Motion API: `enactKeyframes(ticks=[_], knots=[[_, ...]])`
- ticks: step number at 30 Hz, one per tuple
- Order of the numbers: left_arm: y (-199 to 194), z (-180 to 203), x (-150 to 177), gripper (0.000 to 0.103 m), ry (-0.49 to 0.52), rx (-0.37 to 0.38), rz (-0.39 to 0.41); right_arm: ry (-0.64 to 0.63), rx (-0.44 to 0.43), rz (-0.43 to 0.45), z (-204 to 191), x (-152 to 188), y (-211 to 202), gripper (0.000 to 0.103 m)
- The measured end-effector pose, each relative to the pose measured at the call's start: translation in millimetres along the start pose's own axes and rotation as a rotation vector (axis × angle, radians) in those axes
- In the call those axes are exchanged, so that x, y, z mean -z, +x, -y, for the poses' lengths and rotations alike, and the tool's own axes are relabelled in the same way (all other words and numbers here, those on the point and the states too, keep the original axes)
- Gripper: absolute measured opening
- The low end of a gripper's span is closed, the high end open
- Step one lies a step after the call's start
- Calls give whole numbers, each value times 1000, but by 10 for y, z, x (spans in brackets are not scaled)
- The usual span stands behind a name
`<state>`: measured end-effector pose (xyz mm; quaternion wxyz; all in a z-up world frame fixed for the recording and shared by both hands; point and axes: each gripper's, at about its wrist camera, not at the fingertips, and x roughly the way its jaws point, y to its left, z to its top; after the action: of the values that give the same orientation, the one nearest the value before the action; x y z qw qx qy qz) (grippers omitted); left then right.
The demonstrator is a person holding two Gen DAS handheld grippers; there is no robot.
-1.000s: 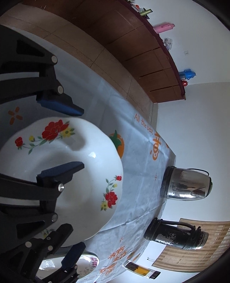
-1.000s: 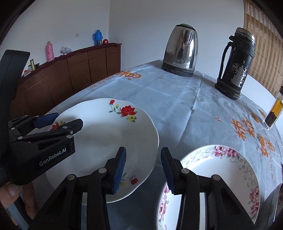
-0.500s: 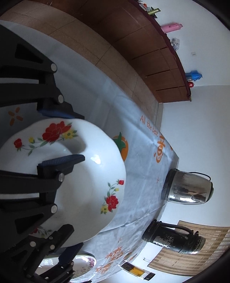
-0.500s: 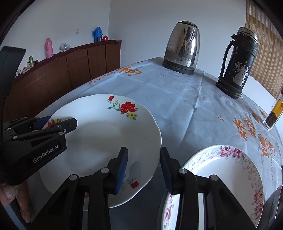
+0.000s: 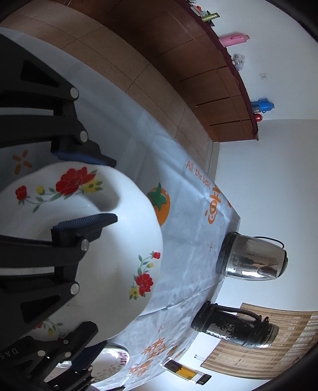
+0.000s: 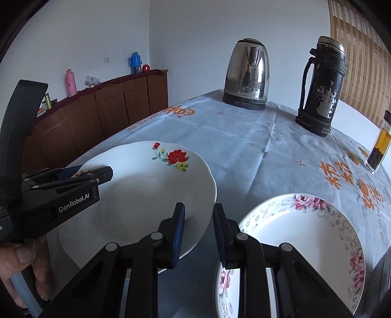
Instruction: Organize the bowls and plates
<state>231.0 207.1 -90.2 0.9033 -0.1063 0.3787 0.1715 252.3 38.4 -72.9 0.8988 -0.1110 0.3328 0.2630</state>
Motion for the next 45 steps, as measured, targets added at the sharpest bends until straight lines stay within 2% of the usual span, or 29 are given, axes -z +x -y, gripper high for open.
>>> enactKeyframes(ticks=[31, 45], knots=[[-239, 142, 13, 36, 54, 50, 131, 28, 49, 126, 49, 104, -290, 23], [-378, 237, 32, 28, 88, 80, 199, 53, 79, 167, 109, 161, -412, 23]])
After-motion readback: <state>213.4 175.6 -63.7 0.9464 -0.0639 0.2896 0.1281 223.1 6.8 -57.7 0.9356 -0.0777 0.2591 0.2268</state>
